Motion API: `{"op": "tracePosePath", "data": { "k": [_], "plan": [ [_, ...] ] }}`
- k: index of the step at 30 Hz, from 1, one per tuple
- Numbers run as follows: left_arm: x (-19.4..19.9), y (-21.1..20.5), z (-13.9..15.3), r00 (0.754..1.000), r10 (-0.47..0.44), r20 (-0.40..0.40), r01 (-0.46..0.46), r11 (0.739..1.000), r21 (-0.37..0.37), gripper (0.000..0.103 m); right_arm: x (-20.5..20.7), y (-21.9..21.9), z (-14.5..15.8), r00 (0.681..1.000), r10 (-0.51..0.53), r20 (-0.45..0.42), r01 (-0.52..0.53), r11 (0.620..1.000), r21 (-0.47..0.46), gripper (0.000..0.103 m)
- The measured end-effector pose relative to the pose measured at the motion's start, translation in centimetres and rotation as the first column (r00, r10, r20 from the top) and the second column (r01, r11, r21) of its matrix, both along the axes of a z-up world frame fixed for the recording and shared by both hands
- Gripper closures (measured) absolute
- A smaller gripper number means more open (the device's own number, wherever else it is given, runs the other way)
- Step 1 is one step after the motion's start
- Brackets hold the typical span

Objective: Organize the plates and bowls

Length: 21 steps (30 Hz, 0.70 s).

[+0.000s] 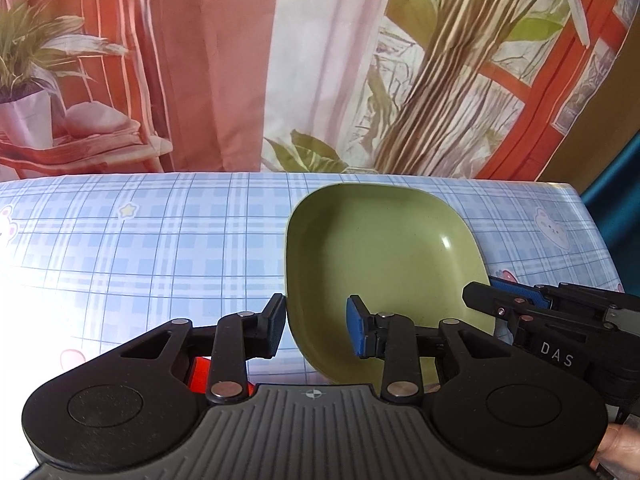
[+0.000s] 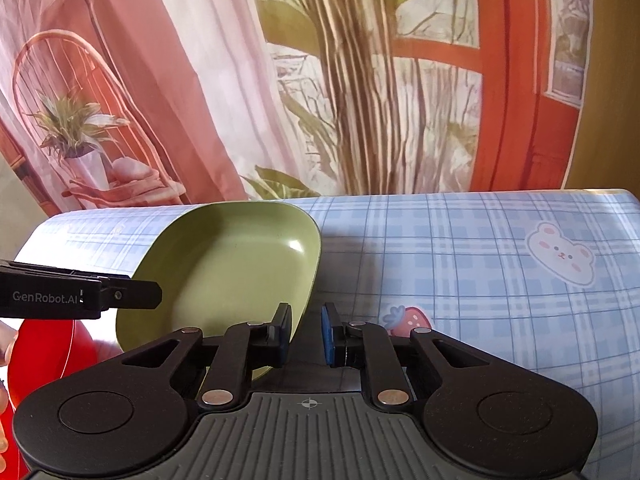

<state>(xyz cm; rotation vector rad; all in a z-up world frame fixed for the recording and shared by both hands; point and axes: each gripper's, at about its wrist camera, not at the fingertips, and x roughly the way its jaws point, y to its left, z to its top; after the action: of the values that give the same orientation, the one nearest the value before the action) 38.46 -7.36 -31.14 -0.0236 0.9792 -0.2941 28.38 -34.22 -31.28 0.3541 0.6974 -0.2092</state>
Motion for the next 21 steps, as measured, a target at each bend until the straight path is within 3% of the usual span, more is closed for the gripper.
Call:
{"op": "tracePosePath", "data": {
  "k": [2, 5, 21],
  "plan": [
    [0.0, 0.2, -0.3, 1.000, 0.008, -0.003, -0.008, 1.000, -0.008, 0.072, 0.1, 0.1, 0.0, 1.000, 0.000, 0.004, 0.000, 1.000, 0.000, 0.091],
    [-0.2, 0.3, -0.2, 1.000, 0.011, 0.012, -0.011, 1.000, 0.002, 0.086, 0.1, 0.2, -0.1, 1.000, -0.009, 0.004, 0.009, 1.000, -0.003, 0.094],
    [-3.3, -0.4, 5.1, 0.990, 0.000, 0.140, 0.005, 0.999, -0.034, 0.086, -2.8, 0.2, 4.5, 0.993, -0.041, 0.110, 0.046, 0.998, -0.046, 0.094]
  ]
}}
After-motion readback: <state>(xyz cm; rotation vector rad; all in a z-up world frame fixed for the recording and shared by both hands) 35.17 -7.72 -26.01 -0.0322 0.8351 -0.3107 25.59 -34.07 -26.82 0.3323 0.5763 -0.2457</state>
